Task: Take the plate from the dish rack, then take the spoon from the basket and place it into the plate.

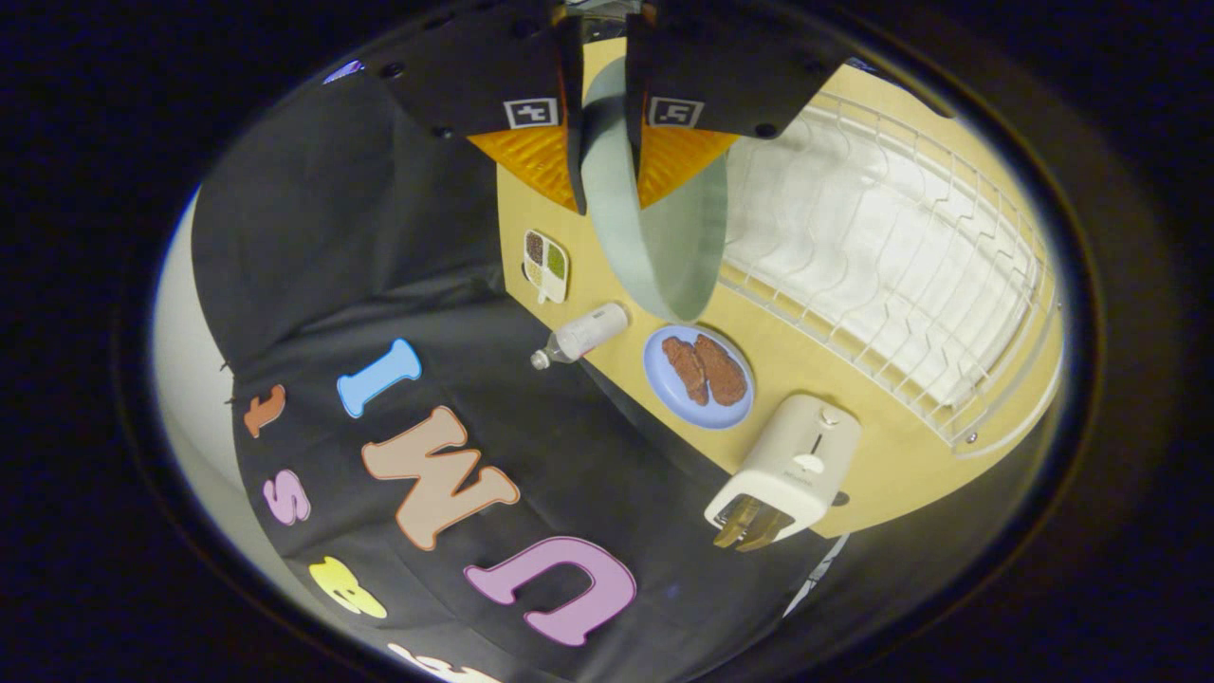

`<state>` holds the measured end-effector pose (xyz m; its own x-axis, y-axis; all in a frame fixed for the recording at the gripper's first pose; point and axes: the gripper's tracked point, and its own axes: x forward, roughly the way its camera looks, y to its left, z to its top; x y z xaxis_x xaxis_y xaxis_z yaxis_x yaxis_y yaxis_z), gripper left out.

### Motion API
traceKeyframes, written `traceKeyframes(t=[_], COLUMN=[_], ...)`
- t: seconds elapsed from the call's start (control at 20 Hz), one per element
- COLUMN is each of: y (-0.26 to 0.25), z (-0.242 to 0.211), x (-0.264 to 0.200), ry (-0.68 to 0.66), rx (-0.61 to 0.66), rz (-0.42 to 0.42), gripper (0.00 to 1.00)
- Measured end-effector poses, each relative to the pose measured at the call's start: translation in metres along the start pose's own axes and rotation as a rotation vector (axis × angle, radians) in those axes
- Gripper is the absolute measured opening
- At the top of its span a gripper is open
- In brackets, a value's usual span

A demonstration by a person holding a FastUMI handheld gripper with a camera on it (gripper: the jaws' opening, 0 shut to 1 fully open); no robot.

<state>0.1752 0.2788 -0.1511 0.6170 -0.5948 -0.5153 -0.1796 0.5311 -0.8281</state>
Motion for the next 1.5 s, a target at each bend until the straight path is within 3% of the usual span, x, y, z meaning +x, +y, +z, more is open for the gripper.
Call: traceKeyframes(t=[0.25,0.5,0.7,1.05,1.5], y=[-0.015,-0.040,-0.073,-0.107,-0.085], z=[-0.007,-0.025,-0.070,-0.171,-0.290], x=[-0.009,-0.034,-0.055,-0.064,-0.030], ry=[0.037,0.060,0.033,-0.011,0.056], rx=[0.269,0.620,0.744,0.862,1.055], rz=[0.260,0.661,0.841,1.001,1.043], gripper=[0.20,0.20,0.20,0.20,0.20])
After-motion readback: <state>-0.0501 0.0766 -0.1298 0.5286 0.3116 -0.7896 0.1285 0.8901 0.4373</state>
